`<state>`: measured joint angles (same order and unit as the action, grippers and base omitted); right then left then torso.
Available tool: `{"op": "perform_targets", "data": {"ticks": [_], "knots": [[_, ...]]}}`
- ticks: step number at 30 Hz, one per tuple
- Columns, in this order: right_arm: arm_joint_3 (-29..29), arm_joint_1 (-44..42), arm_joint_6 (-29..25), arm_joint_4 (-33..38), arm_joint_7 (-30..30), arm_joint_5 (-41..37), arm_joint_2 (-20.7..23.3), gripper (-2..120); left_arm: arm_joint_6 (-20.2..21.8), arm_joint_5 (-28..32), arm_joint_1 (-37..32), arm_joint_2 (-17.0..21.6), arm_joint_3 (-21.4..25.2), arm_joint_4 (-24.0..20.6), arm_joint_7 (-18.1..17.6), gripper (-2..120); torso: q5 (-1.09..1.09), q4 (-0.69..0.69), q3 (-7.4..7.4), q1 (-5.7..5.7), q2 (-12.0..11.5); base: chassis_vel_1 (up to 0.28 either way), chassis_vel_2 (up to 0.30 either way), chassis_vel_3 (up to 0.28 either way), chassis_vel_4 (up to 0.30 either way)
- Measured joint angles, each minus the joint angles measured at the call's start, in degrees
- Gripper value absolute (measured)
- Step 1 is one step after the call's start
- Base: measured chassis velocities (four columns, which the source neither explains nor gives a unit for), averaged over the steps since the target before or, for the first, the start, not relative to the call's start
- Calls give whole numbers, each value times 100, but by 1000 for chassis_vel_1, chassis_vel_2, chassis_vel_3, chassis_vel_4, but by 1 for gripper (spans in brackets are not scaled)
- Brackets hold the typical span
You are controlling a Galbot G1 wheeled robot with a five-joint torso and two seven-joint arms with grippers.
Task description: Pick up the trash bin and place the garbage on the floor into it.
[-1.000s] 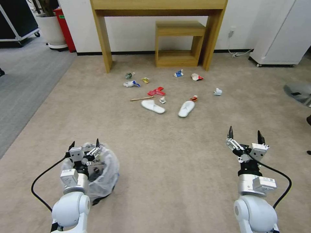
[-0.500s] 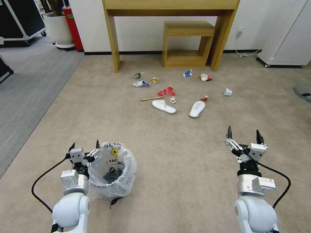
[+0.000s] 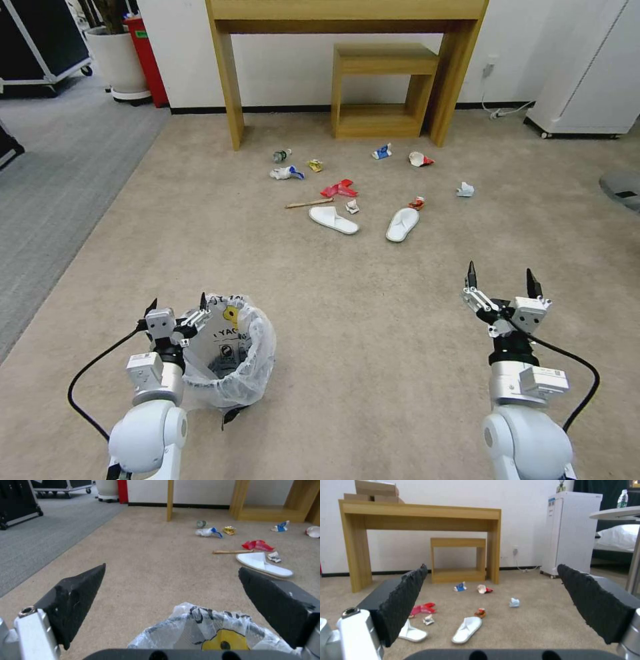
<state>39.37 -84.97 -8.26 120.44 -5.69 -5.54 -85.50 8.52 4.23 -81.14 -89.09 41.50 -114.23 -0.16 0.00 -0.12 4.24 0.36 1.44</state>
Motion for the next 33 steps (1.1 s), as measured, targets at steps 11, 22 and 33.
{"op": "perform_targets", "data": {"ticks": [11,22,33], "knots": [[-20,10,-33,5,-16,11,-5,100,-15,-47,-13,-14,-10,-8,-2,100,0,0,1,1,0,-68,66,67,-66],[-59,6,208,47,-198,-116,130,100,205,175,-4,301,-32,27,-244,100,-1,0,1,0,0,-10,7,8,-9],[-13,13,218,-4,-251,-264,245,100,1625,2566,-296,2267,-332,-166,-1577,100,0,0,1,0,0,0,0,0,0]]}}
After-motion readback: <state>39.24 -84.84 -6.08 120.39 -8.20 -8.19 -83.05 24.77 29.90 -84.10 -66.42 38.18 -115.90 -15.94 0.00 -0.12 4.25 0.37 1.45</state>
